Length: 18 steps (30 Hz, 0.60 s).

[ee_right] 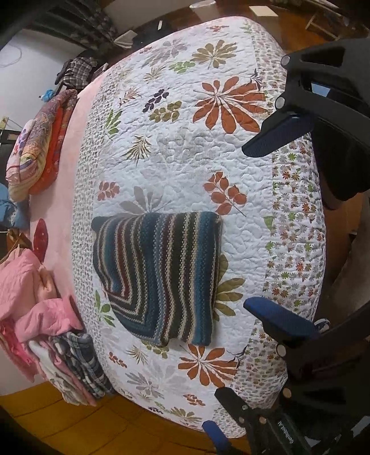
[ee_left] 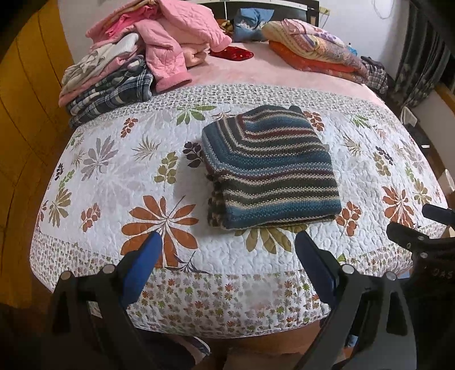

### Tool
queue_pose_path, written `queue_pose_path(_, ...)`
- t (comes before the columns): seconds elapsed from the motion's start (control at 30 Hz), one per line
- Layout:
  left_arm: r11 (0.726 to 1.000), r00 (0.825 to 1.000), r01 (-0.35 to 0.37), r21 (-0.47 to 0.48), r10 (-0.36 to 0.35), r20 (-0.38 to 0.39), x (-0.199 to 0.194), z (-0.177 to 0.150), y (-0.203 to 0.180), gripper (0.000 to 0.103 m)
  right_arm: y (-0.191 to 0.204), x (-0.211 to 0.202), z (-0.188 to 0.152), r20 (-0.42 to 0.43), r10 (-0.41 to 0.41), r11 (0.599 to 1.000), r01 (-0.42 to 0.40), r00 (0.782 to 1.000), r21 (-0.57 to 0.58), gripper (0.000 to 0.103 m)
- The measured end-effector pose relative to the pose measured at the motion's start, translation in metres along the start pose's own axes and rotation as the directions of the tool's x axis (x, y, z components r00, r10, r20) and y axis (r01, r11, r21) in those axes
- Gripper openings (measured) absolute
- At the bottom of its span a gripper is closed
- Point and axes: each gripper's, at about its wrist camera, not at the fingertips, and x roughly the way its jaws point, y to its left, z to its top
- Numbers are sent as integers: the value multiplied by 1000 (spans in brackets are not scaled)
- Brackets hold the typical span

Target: Fold small clothes

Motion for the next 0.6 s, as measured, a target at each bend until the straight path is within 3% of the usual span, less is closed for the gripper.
queue_pose_path(0.6, 1000, 1000, -4, 26, 4, 8, 1, 1, -11, 94, -8, 12, -2, -35, -36, 999, 36, 999, 2, 99)
